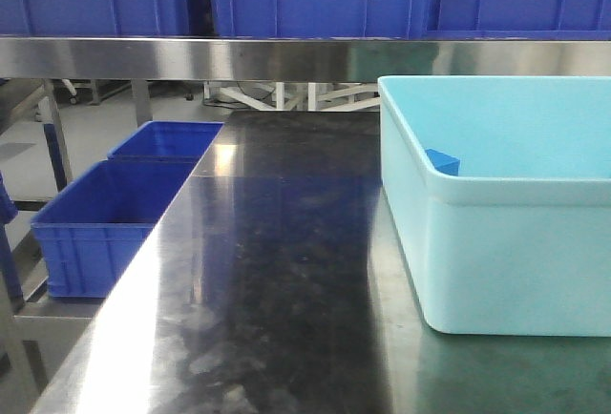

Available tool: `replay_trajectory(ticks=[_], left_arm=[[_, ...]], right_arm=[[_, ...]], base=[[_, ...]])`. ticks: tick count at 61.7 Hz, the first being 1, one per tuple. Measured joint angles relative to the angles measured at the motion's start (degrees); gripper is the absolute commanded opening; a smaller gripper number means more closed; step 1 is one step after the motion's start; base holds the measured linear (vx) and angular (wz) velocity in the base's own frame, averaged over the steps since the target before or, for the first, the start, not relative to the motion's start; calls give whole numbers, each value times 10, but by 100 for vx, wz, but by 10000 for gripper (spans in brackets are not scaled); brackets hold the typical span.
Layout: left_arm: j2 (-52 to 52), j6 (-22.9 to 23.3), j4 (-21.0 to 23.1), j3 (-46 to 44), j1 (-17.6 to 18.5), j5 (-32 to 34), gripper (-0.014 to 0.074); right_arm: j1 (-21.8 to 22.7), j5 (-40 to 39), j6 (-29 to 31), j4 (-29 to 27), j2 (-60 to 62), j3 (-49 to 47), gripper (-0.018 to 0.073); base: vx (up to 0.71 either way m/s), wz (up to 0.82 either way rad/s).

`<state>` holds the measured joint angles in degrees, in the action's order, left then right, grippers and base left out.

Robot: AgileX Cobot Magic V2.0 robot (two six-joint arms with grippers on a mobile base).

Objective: Pick red cube and place on left shelf
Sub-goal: 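Lower the open right gripper toward the red cube in the light-blue bin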

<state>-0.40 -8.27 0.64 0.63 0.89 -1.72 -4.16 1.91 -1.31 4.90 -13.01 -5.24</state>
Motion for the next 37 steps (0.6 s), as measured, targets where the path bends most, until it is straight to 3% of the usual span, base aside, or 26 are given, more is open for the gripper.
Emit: replay_trajectory(ticks=[20, 33, 37], left_arm=[[0, 0, 0, 0, 0, 0, 106], [0, 0, 0, 0, 0, 0, 106], [0, 0, 0, 0, 0, 0, 106]], right_arm=[[0, -5, -3, 0, -242, -212, 99], [0, 114, -8, -1, -385, -350, 501], [0, 172, -8, -7, -422, -390, 533]], base=[[-1, -5], [0, 0], [0, 0]])
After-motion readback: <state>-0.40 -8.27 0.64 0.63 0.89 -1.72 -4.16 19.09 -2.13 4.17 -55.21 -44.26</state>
